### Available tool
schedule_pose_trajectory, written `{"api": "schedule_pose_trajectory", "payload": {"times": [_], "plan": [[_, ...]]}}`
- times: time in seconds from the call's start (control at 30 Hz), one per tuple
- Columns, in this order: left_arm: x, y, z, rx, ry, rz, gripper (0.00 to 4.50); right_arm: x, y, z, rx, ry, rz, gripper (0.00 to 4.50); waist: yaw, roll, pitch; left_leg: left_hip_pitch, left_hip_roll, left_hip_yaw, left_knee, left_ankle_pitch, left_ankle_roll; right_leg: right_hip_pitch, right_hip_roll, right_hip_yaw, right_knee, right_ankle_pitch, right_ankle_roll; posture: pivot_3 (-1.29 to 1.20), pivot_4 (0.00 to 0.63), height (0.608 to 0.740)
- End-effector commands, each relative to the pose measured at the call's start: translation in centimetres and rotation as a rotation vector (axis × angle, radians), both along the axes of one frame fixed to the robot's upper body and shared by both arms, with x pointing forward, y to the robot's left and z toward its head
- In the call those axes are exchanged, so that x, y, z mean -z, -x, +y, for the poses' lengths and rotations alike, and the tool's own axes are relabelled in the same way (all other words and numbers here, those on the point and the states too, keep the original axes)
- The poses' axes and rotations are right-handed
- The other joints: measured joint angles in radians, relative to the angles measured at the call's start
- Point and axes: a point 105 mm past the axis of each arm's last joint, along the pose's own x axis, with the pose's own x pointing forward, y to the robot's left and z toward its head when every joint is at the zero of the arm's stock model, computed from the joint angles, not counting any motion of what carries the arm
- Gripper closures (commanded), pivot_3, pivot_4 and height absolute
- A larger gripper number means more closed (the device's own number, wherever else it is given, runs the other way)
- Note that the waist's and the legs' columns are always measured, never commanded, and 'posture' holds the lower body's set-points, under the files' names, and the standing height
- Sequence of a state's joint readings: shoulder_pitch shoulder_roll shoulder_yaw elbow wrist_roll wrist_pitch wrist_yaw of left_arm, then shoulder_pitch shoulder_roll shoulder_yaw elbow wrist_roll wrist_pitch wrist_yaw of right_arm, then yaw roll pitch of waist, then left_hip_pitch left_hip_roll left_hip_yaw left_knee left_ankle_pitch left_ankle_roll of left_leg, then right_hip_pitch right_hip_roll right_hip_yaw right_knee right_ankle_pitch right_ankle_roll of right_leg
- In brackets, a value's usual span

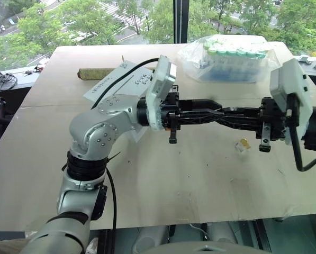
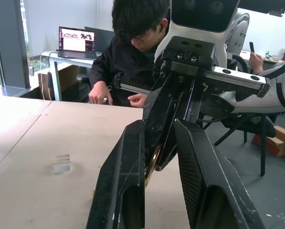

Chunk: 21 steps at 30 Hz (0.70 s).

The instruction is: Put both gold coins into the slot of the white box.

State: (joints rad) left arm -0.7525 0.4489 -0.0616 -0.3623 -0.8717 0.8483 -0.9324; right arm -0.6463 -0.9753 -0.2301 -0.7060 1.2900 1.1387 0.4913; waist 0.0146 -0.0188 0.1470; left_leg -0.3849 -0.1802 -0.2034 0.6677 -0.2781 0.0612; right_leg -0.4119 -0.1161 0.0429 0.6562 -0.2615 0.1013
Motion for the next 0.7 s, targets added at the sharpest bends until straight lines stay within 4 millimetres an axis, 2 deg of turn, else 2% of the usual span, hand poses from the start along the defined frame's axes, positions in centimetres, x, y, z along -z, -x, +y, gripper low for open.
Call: {"api": "schedule_pose_trajectory", "payload": {"times": [0.03,0.13,0.3,0.7], "plan": [[0.0,0.3,0.5,0.015,0.008,-0.022,3.52,-0.9,0.0,-0.3,0.016,-0.020,-0.043,4.50,0.000,0.000,0.000,0.000,0.000,0.000,0.000,0.000,0.000,0.000,0.000,0.000,0.000,0.000,0.000,0.00,0.150,0.740],[0.6,-0.8,1.5,-0.009,0.007,-0.013,3.52,-0.9,0.0,-0.4,0.019,-0.019,-0.041,4.50,0.000,0.000,0.000,0.000,0.000,0.000,0.000,0.000,0.000,0.000,0.000,0.000,0.000,0.000,0.000,0.00,0.150,0.740],[1.4,-1.4,2.8,-0.017,0.000,-0.012,3.52,-0.9,0.1,-0.5,0.019,-0.018,-0.038,4.50,0.000,0.000,0.000,0.000,0.000,0.000,0.000,0.000,0.000,0.000,0.000,0.000,0.000,0.000,0.000,0.00,0.150,0.740],[1.7,-1.3,3.0,0.012,0.012,-0.010,3.52,-0.9,0.4,0.0,-0.011,-0.025,-0.033,4.50,0.000,0.000,0.000,0.000,0.000,0.000,0.000,0.000,0.000,0.000,0.000,0.000,0.000,0.000,0.000,0.00,0.150,0.740]]}}
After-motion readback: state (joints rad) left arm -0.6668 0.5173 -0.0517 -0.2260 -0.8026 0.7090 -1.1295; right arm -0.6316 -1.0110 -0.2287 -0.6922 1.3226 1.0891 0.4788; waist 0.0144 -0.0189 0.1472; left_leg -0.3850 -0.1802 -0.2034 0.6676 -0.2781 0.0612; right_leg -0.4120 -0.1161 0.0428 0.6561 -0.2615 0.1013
